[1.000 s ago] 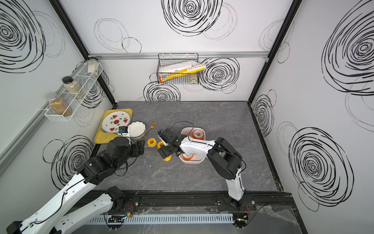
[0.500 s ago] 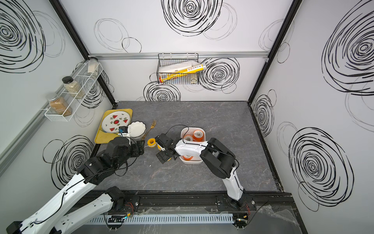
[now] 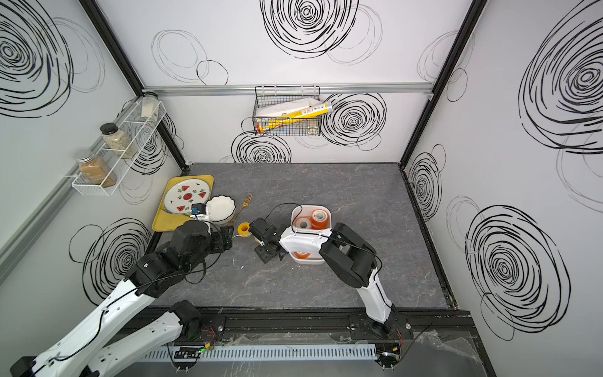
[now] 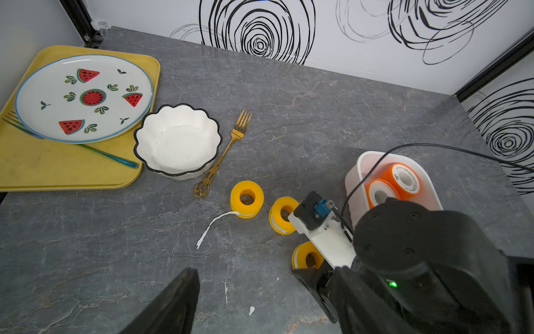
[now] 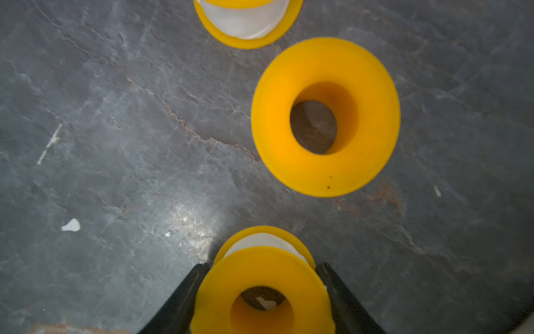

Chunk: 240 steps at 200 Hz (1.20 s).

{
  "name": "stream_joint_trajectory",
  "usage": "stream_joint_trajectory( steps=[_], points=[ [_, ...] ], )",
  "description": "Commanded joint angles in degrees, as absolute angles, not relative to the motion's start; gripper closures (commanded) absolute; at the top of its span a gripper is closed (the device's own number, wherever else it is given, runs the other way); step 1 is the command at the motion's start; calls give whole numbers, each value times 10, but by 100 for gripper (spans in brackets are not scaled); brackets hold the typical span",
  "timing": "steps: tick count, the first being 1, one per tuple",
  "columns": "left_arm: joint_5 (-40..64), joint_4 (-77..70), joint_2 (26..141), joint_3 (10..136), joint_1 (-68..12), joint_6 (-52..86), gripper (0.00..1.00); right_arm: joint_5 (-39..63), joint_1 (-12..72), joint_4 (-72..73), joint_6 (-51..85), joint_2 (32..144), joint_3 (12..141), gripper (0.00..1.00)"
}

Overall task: Put the sealing tape into the storage box
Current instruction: Pick up the sealing tape at the center of the board, then place the sealing tape in the storage box.

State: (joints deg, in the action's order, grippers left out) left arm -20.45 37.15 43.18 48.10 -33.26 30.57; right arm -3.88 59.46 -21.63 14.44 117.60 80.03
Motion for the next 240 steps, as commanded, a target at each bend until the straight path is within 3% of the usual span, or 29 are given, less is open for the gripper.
stream_joint_trajectory(
  steps=[1, 52, 117, 185, 240],
  points=[
    [-206, 348, 431, 475, -329, 301, 20, -39, 599, -240, 151, 1161, 811, 44],
    [-206, 348, 430, 475, -329, 301, 20, -56, 599, -250, 149, 1086, 804, 47],
    [-207, 348, 430, 474, -329, 301, 20, -150, 582, -265, 145, 966, 755, 48],
    [-204, 346, 434, 475, -328, 300, 21, -103, 479, -223, 146, 836, 600, 48],
    [-200, 347, 447, 476, -324, 299, 21, -72, 468, -204, 159, 841, 554, 49]
  ],
)
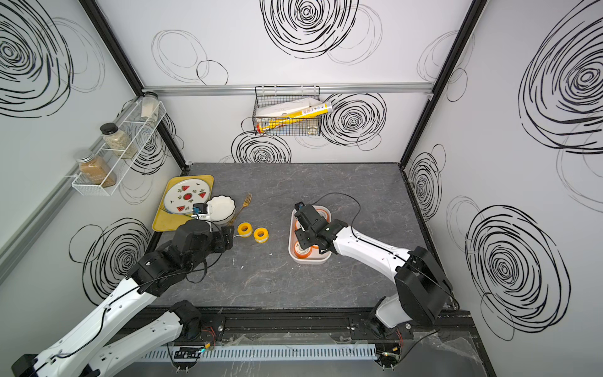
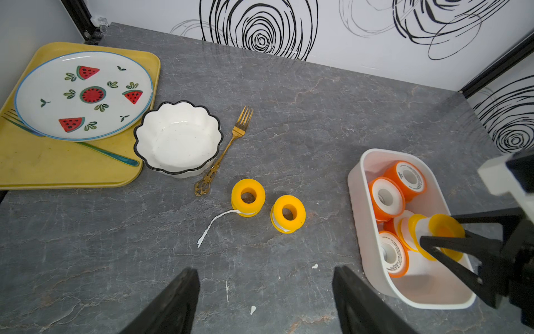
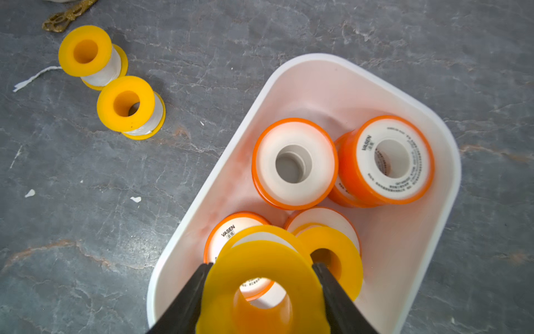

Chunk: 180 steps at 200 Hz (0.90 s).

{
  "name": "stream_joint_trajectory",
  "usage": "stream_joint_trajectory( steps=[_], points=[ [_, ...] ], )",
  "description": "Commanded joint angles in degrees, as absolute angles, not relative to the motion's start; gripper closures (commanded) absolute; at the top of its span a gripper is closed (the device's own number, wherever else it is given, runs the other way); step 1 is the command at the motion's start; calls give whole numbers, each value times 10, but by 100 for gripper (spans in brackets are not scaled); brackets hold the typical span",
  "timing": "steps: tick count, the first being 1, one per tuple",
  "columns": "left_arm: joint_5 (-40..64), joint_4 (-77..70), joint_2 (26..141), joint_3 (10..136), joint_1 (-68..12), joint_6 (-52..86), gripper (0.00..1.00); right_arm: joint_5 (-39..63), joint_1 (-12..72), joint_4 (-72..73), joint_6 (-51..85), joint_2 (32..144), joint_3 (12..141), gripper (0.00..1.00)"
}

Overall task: Put the sealing tape into the storage box
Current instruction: Place the sealing tape in the storage box.

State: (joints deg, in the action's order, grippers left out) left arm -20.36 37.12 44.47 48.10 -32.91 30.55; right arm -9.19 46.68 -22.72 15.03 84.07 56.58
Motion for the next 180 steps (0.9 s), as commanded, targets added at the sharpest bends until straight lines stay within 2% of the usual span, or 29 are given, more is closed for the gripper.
stream_joint_trajectory(
  steps=[1, 64, 131, 180],
  points=[
    [-200, 347, 447, 476, -323, 299, 21, -71, 468, -204, 159, 841, 553, 49],
    [-197, 345, 446, 475, -323, 296, 21, -35, 468, -185, 163, 867, 527, 49],
    [-195, 345, 447, 475, -323, 296, 20, -48, 468, -181, 161, 897, 523, 47],
    [-195, 346, 446, 475, -323, 296, 20, -42, 468, -182, 161, 904, 523, 36]
  ],
)
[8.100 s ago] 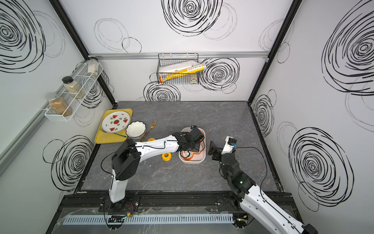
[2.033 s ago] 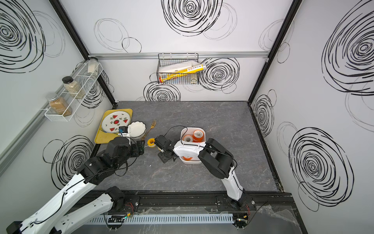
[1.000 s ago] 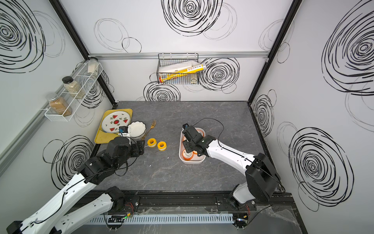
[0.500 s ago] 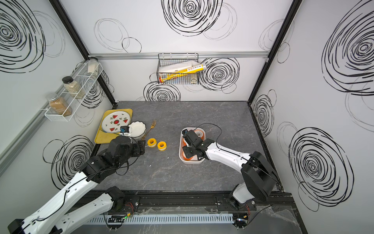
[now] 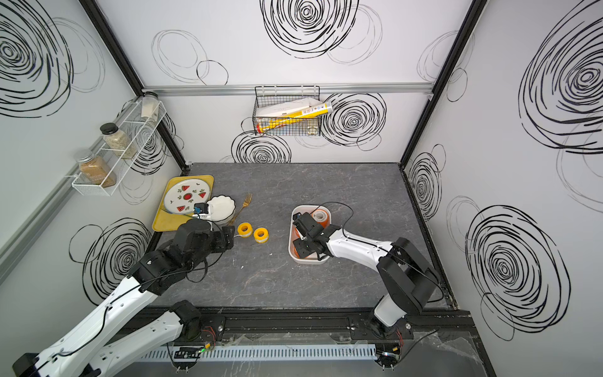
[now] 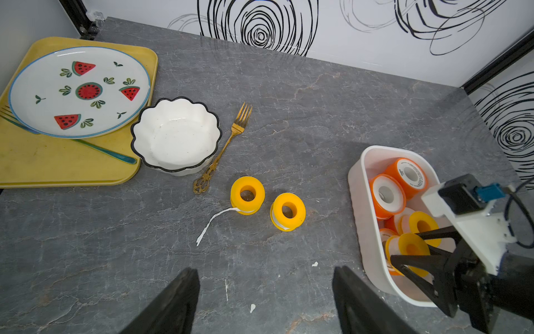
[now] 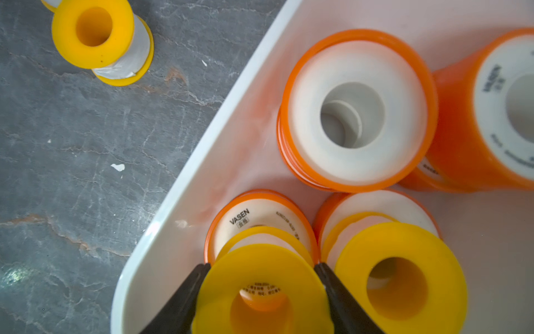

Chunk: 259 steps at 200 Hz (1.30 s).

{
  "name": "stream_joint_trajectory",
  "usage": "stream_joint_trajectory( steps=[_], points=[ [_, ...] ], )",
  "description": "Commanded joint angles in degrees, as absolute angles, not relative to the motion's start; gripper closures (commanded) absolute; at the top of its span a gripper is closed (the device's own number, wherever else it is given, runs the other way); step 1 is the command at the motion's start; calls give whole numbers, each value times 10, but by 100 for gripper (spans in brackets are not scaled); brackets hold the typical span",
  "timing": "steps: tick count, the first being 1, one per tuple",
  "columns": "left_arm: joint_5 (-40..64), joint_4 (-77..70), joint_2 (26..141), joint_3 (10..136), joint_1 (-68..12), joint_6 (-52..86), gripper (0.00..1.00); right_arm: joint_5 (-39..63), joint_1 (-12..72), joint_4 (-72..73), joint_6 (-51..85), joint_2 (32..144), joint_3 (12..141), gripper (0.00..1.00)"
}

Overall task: Put the sealing tape into the storage box
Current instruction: Place the sealing tape in the storage box.

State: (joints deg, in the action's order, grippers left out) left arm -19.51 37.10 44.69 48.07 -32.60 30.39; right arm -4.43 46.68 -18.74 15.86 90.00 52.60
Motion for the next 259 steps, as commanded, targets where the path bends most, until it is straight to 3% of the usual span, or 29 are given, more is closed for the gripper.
stream_joint_trajectory(
  steps=[1, 39, 141, 187, 259],
  points=[
    [-195, 346, 446, 475, -323, 296, 20, -42, 468, -182, 161, 904, 523, 35],
    [-195, 345, 446, 476, -323, 296, 20, -38, 469, -185, 161, 899, 523, 30],
    [-196, 345, 446, 475, -323, 296, 20, -42, 469, -187, 173, 820, 514, 30],
    [-196, 345, 446, 475, -323, 296, 20, -124, 468, -141, 191, 717, 468, 31],
    [-195, 345, 450, 475, -323, 297, 20, -313, 467, -24, 228, 484, 304, 21]
  ],
)
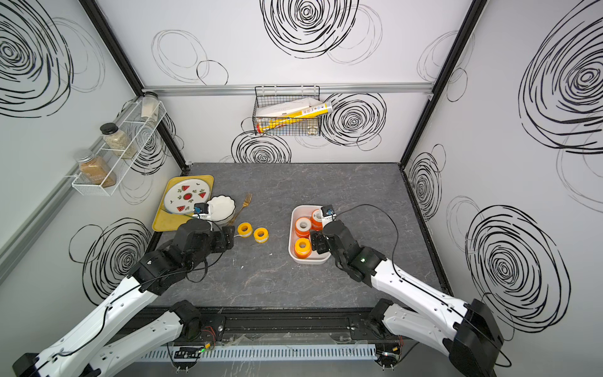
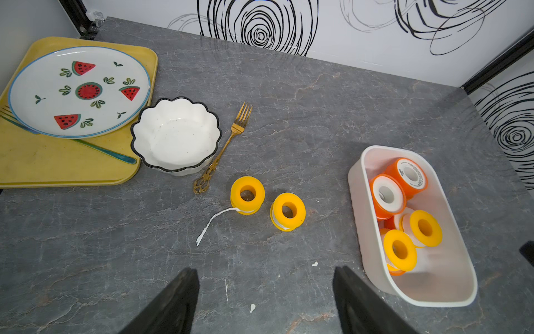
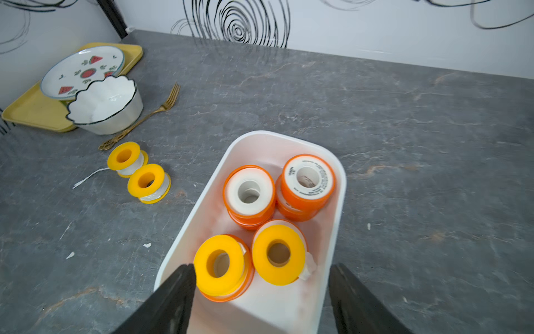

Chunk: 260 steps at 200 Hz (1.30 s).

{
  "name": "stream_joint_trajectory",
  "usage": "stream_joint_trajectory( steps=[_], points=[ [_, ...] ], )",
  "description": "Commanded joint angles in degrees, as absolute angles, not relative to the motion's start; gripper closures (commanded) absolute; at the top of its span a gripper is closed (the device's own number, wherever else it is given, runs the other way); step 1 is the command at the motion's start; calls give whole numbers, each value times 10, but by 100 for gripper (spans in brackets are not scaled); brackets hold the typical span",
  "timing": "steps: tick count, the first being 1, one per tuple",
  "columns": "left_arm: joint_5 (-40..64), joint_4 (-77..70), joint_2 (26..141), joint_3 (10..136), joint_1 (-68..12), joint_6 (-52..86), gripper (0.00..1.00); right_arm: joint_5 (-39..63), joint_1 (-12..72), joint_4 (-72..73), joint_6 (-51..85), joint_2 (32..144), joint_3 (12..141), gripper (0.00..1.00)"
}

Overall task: Put the sealing tape into the storage box
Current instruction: Place the sealing tape in the storage box, then pick up the sealing tape at the center of the board.

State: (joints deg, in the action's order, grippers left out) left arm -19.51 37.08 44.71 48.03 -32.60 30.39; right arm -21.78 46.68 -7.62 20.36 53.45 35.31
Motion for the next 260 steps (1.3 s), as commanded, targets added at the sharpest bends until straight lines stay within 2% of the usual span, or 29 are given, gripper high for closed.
stream_joint_trajectory(
  steps=[1, 64, 115, 152, 260],
  points=[
    [-196, 345, 450, 475, -323, 296, 20, -315, 467, -22, 229, 481, 301, 21],
    [-195, 346, 460, 476, -323, 296, 20, -400, 462, 11, 276, 329, 181, 14],
    [-183, 357, 493, 491, -326, 326, 18, -410, 462, 11, 299, 296, 157, 12],
    [-129, 303, 576, 471, -327, 371, 18, -410, 462, 11, 301, 288, 153, 12],
    [-122, 155, 838, 472, -349, 393, 13, -410, 462, 7, 303, 264, 146, 12]
  ],
)
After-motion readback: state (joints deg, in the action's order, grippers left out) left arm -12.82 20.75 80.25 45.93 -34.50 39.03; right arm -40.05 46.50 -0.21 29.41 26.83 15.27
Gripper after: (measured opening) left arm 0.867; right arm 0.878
